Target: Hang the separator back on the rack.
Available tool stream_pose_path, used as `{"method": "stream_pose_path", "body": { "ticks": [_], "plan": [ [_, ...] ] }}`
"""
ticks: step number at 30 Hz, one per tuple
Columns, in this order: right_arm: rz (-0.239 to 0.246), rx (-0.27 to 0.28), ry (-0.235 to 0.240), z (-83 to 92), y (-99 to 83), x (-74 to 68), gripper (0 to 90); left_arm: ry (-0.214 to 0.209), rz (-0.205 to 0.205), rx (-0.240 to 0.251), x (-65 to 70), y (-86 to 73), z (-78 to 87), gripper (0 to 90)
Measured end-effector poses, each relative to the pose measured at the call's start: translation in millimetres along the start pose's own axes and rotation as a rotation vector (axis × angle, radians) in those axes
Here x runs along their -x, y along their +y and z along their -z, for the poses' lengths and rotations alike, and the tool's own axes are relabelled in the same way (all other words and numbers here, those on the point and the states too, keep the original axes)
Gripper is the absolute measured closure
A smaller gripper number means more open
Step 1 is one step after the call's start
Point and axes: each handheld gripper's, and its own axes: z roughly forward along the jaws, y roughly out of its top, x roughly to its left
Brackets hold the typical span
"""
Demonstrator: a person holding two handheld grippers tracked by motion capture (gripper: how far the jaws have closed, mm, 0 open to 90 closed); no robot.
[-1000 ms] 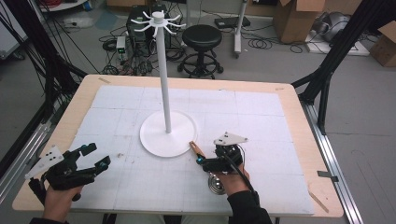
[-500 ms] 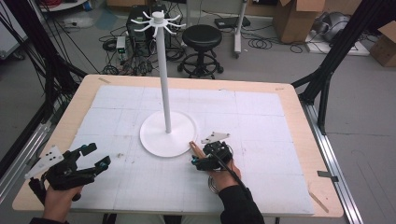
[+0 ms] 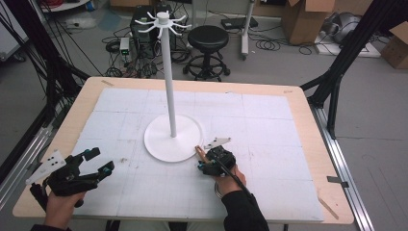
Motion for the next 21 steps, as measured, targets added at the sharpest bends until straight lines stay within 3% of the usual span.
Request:
{"method": "stream_pose_path", "body": {
  "ticks": [3, 15, 21],
  "plan": [
    [-0.023, -0.003, -0.006, 0.7, 0.3, -0.7, 62.3, -0.001, 0.001, 0.001, 0.0, 0.0, 0.0, 19.7],
    [-0.041, -0.010, -0.004, 1.4, 1.2, -0.6, 66.8, -0.004, 0.001, 0.001, 0.1, -0.1, -0.4, 19.7],
    [-0.013, -0.005, 0.022, 4.6, 1.2, -2.7, 67.0, -0.003, 0.002, 0.001, 0.0, 0.0, -0.1, 19.7]
  ]
}}
